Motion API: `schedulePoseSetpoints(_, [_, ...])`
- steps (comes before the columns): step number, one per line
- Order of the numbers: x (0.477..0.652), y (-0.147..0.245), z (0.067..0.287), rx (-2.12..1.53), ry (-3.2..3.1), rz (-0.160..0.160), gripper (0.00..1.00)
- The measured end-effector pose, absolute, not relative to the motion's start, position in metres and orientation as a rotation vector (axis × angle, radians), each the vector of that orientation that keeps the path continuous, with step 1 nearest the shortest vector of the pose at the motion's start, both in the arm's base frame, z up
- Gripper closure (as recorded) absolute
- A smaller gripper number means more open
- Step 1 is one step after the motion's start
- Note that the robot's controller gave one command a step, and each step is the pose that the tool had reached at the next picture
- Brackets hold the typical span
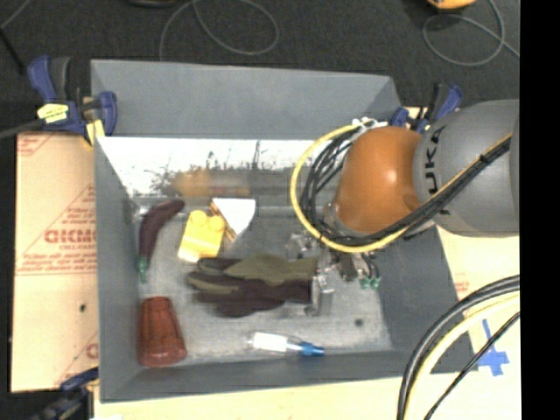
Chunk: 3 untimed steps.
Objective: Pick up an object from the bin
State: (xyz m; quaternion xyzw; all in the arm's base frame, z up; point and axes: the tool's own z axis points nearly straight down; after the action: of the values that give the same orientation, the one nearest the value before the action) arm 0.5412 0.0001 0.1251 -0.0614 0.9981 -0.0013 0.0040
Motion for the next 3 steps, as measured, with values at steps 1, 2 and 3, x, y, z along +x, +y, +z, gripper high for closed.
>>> schedulePoseSetpoints(1, [0.55, 0.01, 0.09, -0.368, 3.113, -0.003, 0.0])
schedulePoseSetpoints(2, [0.547, 0.013, 0.071, -0.671, 3.062, -0.006, 1.0])
schedulePoseSetpoints(3, [0.547, 0.013, 0.071, -0.671, 3.062, -0.006, 1.0])
